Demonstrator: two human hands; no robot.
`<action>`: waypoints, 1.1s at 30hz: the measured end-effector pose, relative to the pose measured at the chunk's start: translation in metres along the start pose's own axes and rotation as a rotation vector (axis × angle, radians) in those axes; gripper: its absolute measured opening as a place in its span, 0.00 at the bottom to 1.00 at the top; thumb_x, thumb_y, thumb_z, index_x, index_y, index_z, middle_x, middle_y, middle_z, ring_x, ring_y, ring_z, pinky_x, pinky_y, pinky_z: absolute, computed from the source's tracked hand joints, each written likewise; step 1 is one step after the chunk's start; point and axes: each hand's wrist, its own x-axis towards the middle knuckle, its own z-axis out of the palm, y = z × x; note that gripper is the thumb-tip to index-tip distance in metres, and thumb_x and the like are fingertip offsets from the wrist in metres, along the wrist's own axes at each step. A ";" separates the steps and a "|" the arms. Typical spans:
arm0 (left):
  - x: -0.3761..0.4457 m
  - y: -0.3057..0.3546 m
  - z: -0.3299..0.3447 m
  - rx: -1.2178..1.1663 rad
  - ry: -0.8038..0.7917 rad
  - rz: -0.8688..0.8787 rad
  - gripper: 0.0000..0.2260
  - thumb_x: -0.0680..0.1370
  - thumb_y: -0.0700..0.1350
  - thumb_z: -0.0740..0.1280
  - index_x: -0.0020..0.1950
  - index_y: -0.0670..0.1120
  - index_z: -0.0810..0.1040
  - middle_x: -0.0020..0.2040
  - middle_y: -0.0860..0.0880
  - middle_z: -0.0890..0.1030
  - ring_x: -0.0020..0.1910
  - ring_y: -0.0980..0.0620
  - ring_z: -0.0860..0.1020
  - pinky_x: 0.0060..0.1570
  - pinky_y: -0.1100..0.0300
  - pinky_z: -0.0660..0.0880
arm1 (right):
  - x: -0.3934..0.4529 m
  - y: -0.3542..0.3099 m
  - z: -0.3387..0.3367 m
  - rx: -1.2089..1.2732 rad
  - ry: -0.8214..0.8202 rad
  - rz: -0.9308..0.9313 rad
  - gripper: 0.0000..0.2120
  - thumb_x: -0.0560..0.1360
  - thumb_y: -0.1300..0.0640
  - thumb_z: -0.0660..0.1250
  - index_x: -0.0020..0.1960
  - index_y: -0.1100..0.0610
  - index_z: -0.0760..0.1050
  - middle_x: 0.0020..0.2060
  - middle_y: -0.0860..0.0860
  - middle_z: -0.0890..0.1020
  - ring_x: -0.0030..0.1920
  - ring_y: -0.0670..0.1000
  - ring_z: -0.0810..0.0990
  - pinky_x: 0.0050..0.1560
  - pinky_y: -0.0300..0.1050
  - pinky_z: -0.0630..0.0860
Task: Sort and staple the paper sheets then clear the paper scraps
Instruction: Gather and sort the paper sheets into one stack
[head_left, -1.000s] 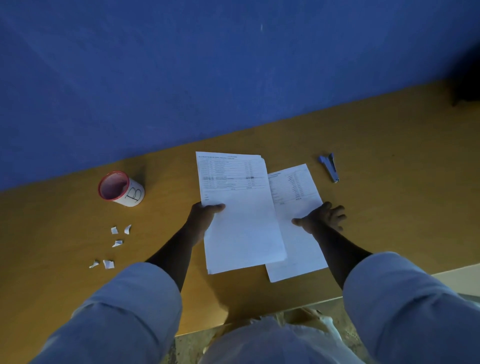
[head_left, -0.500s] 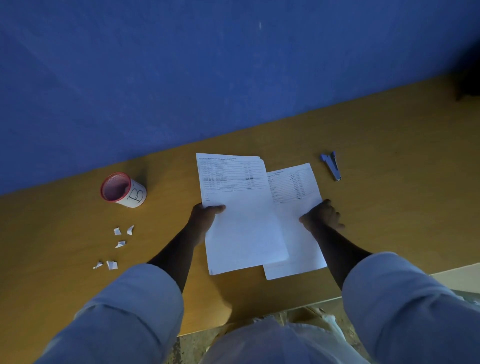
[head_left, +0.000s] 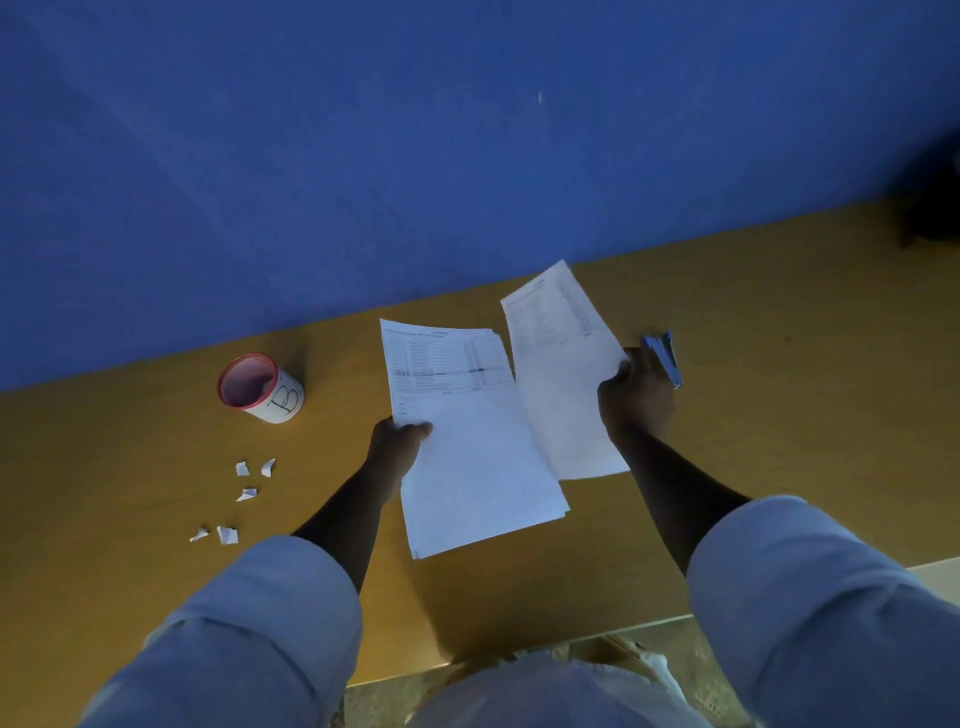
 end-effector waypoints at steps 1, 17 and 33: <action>-0.001 0.001 -0.002 -0.004 0.032 0.007 0.15 0.78 0.37 0.67 0.64 0.41 0.77 0.57 0.45 0.82 0.56 0.42 0.80 0.58 0.48 0.77 | 0.002 -0.004 -0.002 0.047 0.037 0.023 0.13 0.76 0.64 0.58 0.57 0.60 0.78 0.50 0.59 0.83 0.48 0.62 0.81 0.43 0.47 0.74; -0.004 0.007 -0.028 -0.007 0.277 0.083 0.13 0.76 0.38 0.66 0.60 0.42 0.79 0.47 0.48 0.81 0.40 0.50 0.79 0.35 0.60 0.75 | 0.016 -0.028 -0.016 0.334 -0.001 0.171 0.12 0.79 0.62 0.56 0.57 0.60 0.76 0.50 0.54 0.80 0.48 0.55 0.78 0.44 0.40 0.67; -0.021 0.020 -0.023 -0.093 -0.175 0.063 0.18 0.67 0.46 0.73 0.56 0.45 0.82 0.51 0.43 0.85 0.53 0.37 0.82 0.57 0.38 0.78 | -0.009 -0.035 -0.003 0.587 -0.655 0.229 0.12 0.77 0.58 0.66 0.59 0.56 0.78 0.53 0.50 0.83 0.52 0.52 0.80 0.49 0.43 0.77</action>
